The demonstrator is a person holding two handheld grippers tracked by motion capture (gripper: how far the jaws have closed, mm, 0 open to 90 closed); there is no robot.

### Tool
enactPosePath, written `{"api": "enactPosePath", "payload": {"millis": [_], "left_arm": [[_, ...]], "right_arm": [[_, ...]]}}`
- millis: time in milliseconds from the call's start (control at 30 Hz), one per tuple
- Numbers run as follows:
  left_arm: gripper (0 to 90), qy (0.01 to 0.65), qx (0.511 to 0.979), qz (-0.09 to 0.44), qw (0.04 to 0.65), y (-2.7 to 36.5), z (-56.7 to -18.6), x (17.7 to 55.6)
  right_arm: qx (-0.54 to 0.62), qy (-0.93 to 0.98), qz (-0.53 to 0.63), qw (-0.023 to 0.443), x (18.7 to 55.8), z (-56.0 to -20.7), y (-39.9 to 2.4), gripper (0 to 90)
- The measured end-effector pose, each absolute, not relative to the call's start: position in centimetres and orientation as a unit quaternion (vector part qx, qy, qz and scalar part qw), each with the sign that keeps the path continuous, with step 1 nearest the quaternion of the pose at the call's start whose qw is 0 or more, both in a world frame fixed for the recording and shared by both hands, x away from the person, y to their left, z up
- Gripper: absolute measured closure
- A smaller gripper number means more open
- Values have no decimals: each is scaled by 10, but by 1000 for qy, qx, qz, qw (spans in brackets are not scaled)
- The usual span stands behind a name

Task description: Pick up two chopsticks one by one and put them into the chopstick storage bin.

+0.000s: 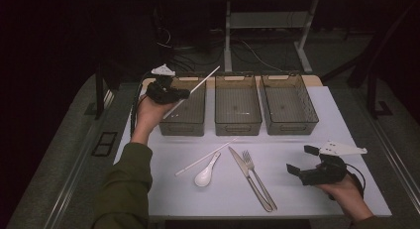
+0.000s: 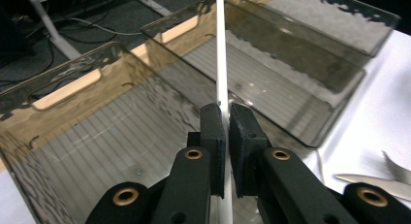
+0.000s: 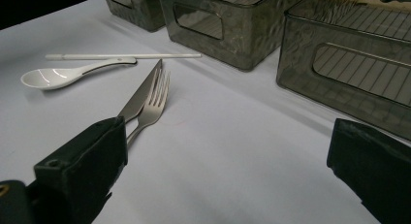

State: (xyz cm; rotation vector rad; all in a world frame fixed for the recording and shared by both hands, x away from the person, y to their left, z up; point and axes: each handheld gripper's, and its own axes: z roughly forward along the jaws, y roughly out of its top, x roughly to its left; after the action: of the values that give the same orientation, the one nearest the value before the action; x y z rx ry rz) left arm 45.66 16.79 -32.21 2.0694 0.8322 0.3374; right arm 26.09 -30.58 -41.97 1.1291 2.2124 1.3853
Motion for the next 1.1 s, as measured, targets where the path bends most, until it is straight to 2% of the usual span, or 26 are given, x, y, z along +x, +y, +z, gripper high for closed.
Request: {"api": "enactPosePath", "payload": {"millis": [333, 933, 1000, 1100], "left_arm": [[846, 393, 814, 151, 401, 182, -351, 478], [842, 439, 814, 132, 357, 188, -386, 487], [825, 442, 813, 136, 355, 187, -387, 488], [726, 442, 813, 137, 354, 187, -387, 488]], "right_arm": [[392, 769, 483, 147, 261, -420, -307, 9], [393, 769, 482, 146, 261, -420, -307, 9], [393, 769, 482, 147, 261, -420, -307, 9], [394, 769, 483, 146, 261, -420, -307, 9]]}}
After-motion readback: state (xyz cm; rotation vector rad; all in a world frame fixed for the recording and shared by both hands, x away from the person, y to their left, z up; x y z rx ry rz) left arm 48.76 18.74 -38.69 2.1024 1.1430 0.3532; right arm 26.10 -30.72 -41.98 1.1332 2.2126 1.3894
